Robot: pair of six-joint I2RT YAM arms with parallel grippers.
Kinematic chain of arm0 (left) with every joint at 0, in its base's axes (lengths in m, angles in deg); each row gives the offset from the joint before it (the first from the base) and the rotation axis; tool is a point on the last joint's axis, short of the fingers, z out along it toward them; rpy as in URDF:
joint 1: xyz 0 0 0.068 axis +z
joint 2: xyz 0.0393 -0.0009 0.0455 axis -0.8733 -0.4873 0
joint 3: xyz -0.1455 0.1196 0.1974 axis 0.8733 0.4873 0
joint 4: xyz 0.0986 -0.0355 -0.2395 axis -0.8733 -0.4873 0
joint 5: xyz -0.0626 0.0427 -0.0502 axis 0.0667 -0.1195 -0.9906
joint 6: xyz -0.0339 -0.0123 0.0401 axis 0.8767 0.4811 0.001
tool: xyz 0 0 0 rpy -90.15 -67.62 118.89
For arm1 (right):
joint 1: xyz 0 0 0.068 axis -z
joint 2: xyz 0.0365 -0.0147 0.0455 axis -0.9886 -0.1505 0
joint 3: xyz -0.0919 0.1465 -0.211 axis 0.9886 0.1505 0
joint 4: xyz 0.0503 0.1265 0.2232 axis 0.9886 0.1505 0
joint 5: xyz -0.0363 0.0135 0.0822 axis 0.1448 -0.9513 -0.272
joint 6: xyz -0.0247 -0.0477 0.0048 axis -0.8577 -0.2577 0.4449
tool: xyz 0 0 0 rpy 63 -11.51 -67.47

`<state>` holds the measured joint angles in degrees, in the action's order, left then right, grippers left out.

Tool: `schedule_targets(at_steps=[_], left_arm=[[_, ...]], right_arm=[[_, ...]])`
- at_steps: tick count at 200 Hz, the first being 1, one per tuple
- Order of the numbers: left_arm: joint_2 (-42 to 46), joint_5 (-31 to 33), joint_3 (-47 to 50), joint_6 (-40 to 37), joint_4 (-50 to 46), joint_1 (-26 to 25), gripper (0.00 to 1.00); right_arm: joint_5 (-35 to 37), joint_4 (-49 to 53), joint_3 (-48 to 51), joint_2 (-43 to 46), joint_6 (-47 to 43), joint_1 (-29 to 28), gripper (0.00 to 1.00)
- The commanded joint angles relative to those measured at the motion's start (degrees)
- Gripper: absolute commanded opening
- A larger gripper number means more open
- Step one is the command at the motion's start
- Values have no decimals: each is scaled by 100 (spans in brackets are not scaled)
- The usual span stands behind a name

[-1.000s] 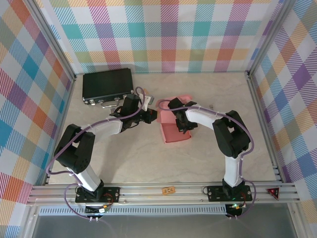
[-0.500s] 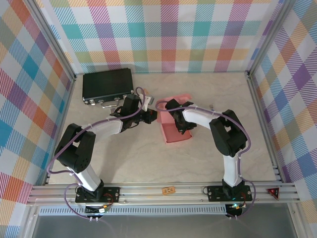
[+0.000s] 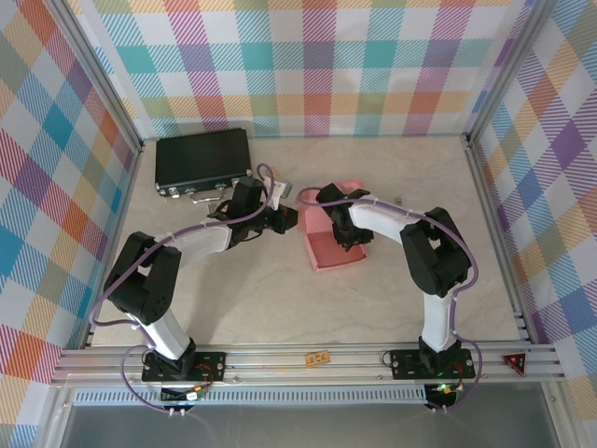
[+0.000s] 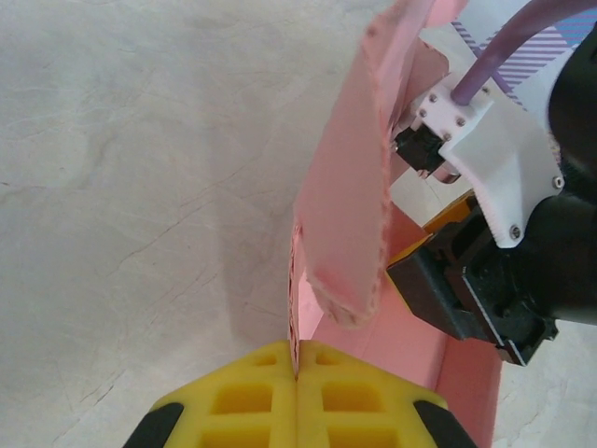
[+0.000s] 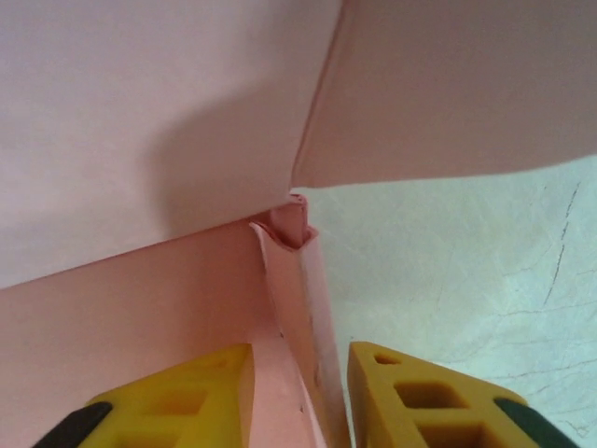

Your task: Fold the paper box

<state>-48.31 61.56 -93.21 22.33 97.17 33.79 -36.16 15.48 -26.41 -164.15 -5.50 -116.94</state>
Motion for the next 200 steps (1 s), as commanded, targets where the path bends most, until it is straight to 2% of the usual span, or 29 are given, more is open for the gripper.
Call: schedule_targets(at_steps=[1, 53, 79, 126, 155, 200], left_arm=[[-120, -341, -45, -205, 237, 25, 0], [-164, -317, -33, -497, 360, 24, 0], [-145, -297, -54, -675, 354, 26, 0], [-238, -265, -244, -1021, 144, 24, 8], [-246, -229, -341, -1082, 70, 24, 18], [131, 155, -186, -1065, 85, 24, 54]], right_arm=[[-187, 70, 68, 265, 98, -14, 38], [-170, 53, 106, 551, 99, 0, 54], [-109, 19, 185, 797, 90, 24, 55], [-242, -314, 605, 1609, -80, 211, 56], [-381, -424, 925, 2092, -129, 447, 56], [-836, -621, 1445, 2754, -200, 1051, 56]])
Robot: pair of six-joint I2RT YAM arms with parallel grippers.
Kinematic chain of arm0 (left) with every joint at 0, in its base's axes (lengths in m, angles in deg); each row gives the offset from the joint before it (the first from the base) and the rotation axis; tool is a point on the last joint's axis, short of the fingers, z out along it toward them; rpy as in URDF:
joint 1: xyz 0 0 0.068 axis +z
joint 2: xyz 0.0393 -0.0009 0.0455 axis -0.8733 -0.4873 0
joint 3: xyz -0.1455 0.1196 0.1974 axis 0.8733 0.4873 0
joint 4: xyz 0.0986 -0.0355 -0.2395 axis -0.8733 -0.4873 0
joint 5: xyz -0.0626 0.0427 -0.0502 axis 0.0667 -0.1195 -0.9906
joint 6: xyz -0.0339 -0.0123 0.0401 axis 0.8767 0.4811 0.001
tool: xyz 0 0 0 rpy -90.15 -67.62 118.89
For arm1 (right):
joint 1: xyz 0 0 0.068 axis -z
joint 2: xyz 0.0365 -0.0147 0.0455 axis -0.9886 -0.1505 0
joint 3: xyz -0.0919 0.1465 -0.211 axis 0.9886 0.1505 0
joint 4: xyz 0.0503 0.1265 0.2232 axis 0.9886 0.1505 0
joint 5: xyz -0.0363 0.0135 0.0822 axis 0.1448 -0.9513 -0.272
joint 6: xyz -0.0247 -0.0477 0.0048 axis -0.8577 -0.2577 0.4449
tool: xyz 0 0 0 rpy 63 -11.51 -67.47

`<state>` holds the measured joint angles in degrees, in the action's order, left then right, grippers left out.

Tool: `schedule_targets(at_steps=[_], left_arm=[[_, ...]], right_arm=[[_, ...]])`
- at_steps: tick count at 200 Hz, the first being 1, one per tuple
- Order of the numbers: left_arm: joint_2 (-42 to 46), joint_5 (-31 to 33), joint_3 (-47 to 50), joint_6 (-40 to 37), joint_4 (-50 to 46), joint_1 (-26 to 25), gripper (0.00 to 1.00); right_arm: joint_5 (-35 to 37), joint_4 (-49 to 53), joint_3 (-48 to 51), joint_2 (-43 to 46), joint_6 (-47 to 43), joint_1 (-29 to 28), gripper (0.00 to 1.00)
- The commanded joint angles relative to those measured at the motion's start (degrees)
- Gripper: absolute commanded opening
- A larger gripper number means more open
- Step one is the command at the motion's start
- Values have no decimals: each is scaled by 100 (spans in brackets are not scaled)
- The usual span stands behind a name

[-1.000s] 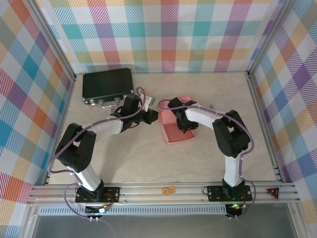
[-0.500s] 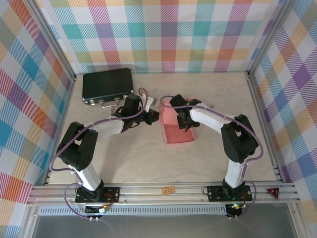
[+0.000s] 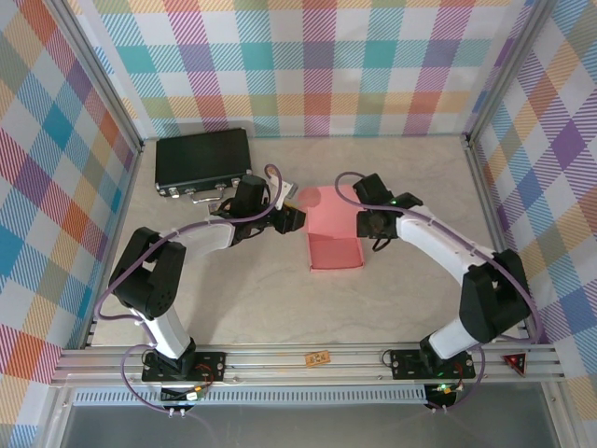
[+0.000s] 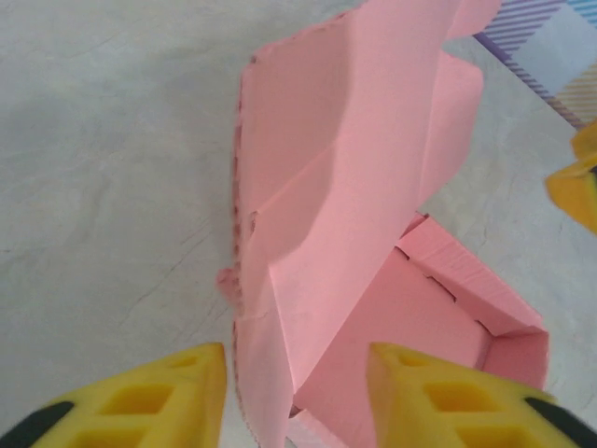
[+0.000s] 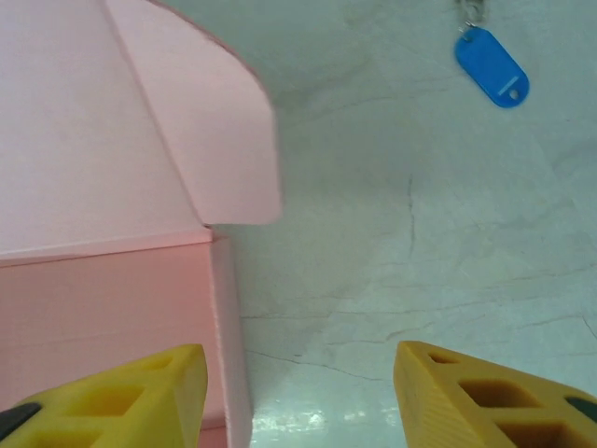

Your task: Fold the paper box

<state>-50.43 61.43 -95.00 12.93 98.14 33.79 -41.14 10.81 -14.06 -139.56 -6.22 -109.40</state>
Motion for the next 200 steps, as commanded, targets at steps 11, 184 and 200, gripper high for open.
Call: schedule_targets(at_steps=[11, 184, 200], left_arm=[[490, 242, 34, -171, -79, 29, 60], [4648, 2192, 1664, 2016, -2697, 15, 64], [4754, 2154, 1808, 2216, -2693, 16, 64]], right_arm=[[-508, -184, 286, 390, -176, 493, 56], [-1127, 8, -1982, -2355, -2264, 2428, 33], [-1183, 107, -2334, -2640, -2328, 2454, 32]])
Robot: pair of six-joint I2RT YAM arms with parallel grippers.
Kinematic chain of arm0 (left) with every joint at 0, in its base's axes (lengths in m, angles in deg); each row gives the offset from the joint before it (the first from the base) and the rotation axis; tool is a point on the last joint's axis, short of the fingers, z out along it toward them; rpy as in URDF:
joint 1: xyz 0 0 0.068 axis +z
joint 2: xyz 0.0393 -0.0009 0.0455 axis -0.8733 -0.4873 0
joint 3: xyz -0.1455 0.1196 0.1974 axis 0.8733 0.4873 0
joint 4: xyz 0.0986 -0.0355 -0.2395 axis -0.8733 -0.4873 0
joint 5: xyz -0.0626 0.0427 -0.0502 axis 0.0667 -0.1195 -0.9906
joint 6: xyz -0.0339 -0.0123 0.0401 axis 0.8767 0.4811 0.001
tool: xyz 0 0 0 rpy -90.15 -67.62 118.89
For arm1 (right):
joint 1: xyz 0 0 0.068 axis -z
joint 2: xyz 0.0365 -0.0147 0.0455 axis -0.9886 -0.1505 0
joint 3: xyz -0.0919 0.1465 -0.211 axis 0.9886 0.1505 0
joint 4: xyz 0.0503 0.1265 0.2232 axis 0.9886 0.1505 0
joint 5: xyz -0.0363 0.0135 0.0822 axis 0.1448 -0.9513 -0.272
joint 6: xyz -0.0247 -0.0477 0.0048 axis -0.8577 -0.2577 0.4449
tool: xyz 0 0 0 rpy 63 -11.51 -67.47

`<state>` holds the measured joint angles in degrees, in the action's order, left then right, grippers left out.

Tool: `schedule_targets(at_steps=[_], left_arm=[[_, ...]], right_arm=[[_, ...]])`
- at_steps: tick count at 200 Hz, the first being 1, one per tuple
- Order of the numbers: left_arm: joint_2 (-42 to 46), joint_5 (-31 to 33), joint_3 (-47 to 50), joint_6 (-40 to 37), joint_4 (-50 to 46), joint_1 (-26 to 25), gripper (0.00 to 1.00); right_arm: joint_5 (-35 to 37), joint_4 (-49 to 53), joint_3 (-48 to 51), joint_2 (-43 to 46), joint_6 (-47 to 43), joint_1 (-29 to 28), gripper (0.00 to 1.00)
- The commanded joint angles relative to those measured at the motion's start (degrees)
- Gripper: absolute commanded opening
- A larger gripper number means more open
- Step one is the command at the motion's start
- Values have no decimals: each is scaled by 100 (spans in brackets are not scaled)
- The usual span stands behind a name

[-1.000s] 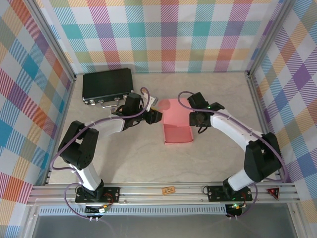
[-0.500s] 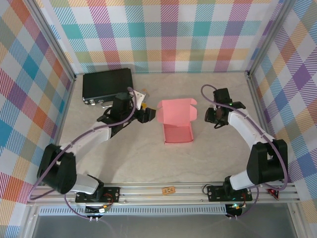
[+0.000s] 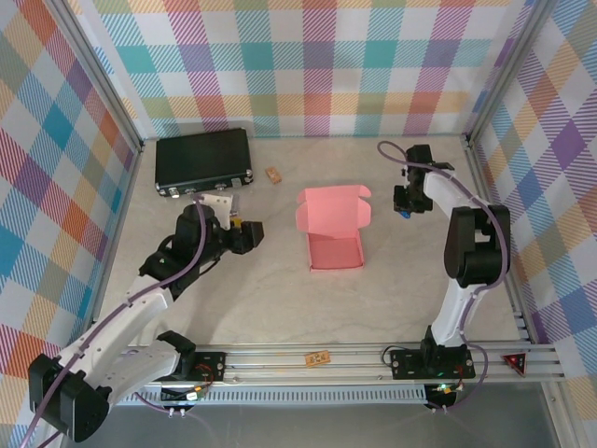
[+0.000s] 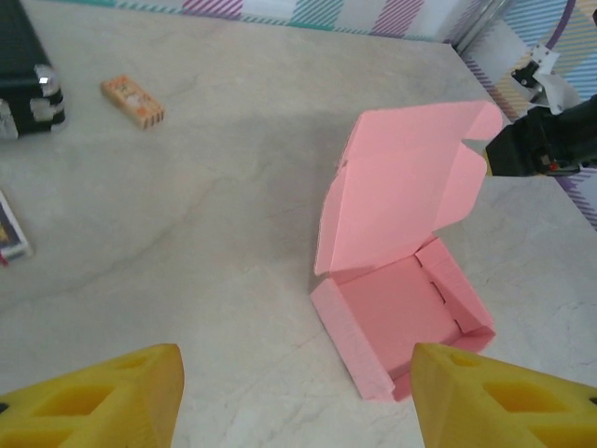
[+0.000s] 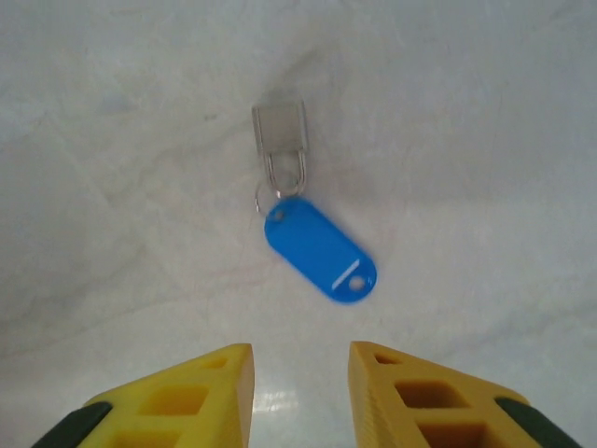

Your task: Fold the paper box

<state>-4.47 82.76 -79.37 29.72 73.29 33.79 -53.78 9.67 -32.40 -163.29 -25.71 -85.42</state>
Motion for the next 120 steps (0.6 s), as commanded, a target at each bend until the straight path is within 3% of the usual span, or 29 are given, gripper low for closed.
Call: schedule_targets(at_steps=[1, 54, 120], left_arm=[[160, 27, 249, 546, -206, 20, 64], [196, 33, 333, 582, -415, 15, 63], [57, -88, 324, 508, -358, 7, 63]], right_arm=[[76, 235, -522, -286, -383, 56, 32], [-120, 693, -1403, -1000, -201, 65, 33], [-48, 1024, -1821, -1472, 43, 28, 33]])
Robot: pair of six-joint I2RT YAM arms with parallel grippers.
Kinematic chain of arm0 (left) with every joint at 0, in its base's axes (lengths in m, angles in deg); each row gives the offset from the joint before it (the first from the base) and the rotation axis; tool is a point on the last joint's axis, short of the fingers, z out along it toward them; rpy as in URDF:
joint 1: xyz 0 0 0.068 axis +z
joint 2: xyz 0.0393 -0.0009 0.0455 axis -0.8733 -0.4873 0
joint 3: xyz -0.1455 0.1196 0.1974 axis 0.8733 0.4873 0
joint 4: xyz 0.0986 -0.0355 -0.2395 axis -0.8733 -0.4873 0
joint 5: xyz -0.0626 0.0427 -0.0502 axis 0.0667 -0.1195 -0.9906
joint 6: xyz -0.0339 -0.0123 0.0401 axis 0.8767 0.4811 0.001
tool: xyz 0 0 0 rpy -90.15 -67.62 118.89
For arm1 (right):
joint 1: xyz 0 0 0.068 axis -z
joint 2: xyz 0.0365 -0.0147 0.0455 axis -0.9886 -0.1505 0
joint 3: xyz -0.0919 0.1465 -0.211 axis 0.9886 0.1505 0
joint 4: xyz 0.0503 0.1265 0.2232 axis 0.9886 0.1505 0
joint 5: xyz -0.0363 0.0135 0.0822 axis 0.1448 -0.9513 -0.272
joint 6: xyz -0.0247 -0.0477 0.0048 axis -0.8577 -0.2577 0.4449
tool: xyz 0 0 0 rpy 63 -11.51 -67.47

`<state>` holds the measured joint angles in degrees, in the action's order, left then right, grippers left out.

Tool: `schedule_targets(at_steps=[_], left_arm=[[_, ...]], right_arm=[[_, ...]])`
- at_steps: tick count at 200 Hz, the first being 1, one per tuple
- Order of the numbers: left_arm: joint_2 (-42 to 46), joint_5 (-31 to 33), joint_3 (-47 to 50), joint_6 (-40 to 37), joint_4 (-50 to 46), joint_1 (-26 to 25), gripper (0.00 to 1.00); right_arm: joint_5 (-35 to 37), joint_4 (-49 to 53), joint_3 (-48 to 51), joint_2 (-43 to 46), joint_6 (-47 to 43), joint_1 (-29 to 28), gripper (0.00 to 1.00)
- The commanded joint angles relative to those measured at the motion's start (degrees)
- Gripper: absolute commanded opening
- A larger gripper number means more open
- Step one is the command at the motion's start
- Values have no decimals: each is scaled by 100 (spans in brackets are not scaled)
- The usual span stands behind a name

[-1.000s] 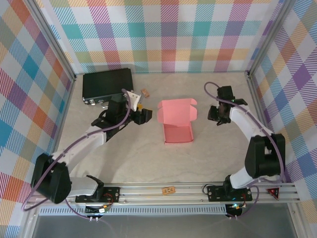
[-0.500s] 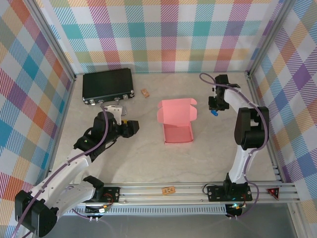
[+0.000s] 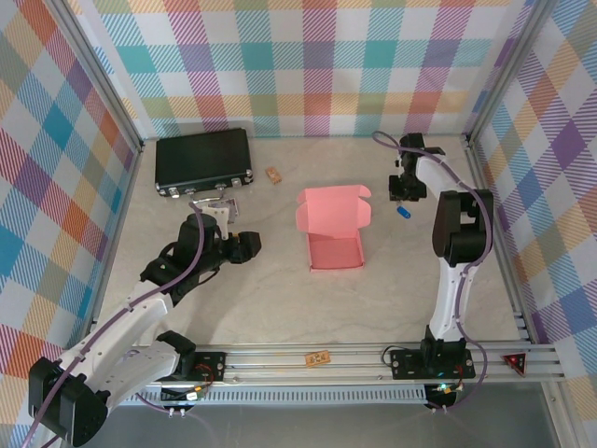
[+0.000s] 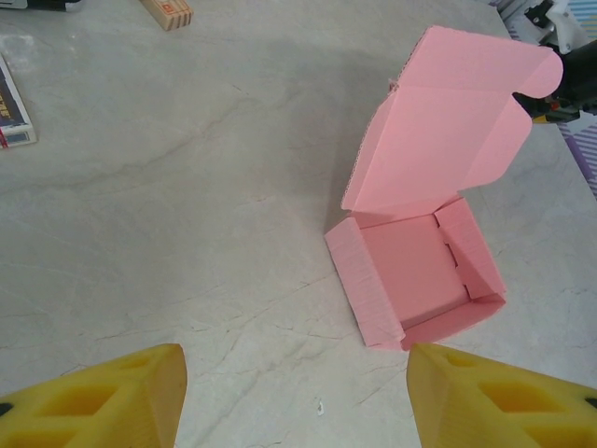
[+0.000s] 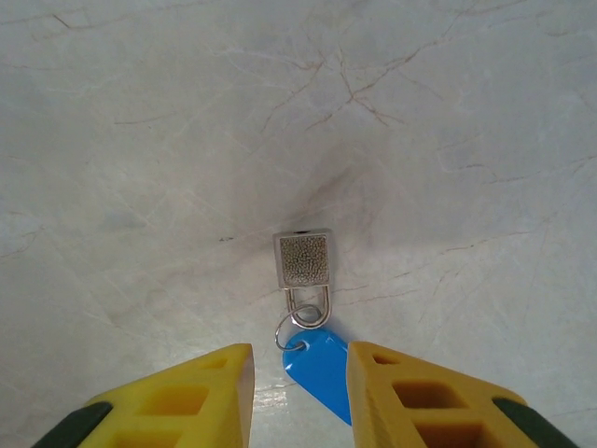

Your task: Fold the paper box

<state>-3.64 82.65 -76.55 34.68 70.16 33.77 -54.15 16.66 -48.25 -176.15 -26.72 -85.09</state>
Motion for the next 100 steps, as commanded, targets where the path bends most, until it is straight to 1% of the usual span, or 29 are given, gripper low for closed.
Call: schedule_targets(at_steps=[1, 68, 100], left_arm=[[-31, -78, 46, 9, -34, 9, 63], [-111, -123, 37, -25, 4, 9, 63], [-107, -119, 42, -46, -17, 9, 63]], right_arm=[[1, 328, -244, -192, 144, -8, 33], [261, 507, -526, -558, 256, -132, 32], [371, 535, -589, -648, 319, -154, 29]])
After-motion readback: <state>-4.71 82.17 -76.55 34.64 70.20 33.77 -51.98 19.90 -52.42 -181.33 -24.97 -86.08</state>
